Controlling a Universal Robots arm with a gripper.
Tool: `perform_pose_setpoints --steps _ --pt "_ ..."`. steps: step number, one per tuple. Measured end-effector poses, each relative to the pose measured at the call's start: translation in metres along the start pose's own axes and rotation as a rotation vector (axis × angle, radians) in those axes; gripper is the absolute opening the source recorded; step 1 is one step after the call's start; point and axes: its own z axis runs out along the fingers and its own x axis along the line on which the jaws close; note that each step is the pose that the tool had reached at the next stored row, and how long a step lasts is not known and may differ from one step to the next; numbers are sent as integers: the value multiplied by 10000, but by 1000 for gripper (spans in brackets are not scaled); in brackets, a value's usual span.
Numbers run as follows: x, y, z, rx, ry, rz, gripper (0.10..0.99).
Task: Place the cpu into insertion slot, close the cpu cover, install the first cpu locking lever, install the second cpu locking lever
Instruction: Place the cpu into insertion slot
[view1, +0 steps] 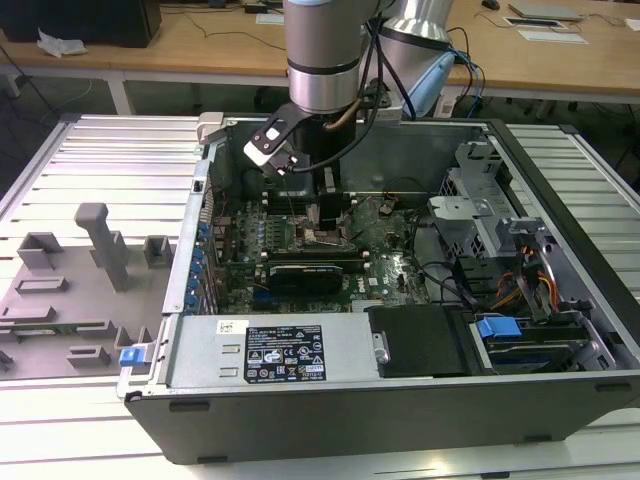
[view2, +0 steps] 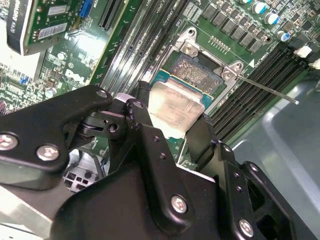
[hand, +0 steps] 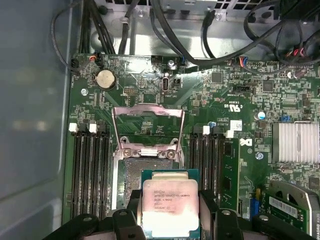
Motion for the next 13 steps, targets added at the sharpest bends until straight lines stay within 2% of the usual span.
perform_pose_setpoints --steps 4,5,7,8,13 --pt "0 -1 2 -3 -1 6 541" --pt "1 -5 6 -52 -1 10 541" --pt "1 -15 12 -219 -5 8 541" --pt "2 -30 25 -338 -9 8 541" --pt "20 -51 114 -362 -10 8 541"
